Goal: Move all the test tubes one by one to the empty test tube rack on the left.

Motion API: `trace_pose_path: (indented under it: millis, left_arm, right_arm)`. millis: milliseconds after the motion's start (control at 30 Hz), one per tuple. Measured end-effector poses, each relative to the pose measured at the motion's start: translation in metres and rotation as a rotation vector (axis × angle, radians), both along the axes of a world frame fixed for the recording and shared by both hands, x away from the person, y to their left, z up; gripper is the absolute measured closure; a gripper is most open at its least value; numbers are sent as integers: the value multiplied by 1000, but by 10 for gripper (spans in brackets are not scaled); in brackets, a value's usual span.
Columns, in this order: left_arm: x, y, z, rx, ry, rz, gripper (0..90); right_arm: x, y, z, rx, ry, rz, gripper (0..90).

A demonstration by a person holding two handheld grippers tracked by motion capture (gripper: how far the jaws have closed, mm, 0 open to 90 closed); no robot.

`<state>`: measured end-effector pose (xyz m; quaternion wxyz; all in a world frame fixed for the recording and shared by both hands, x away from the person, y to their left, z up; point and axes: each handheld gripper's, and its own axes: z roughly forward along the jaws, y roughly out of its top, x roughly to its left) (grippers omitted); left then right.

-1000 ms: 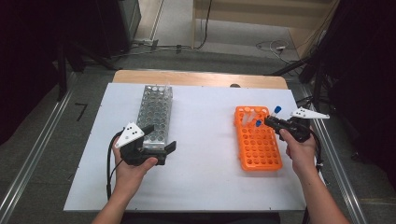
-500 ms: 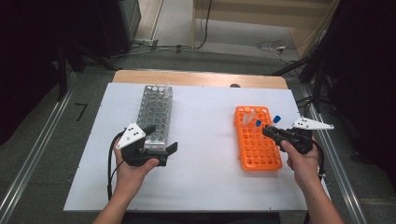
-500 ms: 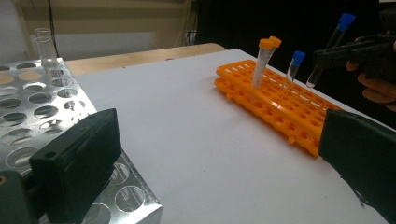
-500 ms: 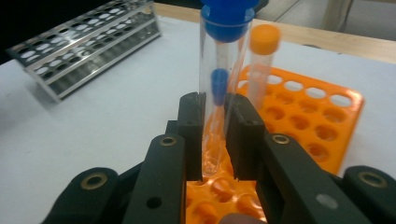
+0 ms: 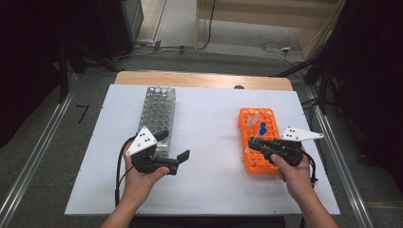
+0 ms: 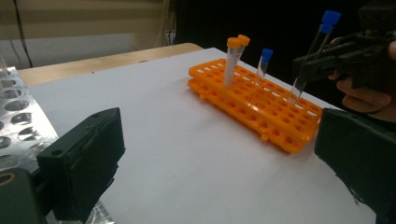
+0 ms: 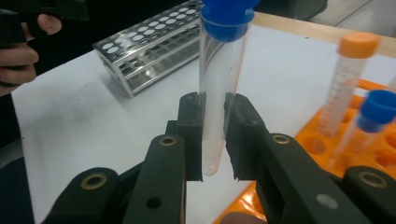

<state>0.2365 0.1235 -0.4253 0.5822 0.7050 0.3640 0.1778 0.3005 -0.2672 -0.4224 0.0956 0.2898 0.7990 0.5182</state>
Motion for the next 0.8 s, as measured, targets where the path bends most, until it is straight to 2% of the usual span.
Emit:
trace_pose_path:
  millis: [200, 400, 567, 800]
  left_arm:
    - [-3, -11, 1, -9, -1, -47, 52]
    - [-5, -23, 2, -14, -1, -85, 91]
    - [-7, -34, 2, 2, 5, -112, 197]
    - [-9, -45, 1, -4, 4, -193, 374]
  right_arm:
    - [-7, 19, -5, -7, 20, 67, 747]
    - [-17, 43, -8, -30, 11, 147, 747]
    - [-25, 60, -11, -40, 15, 196, 747]
    - [-33, 79, -14, -57, 17, 252, 747]
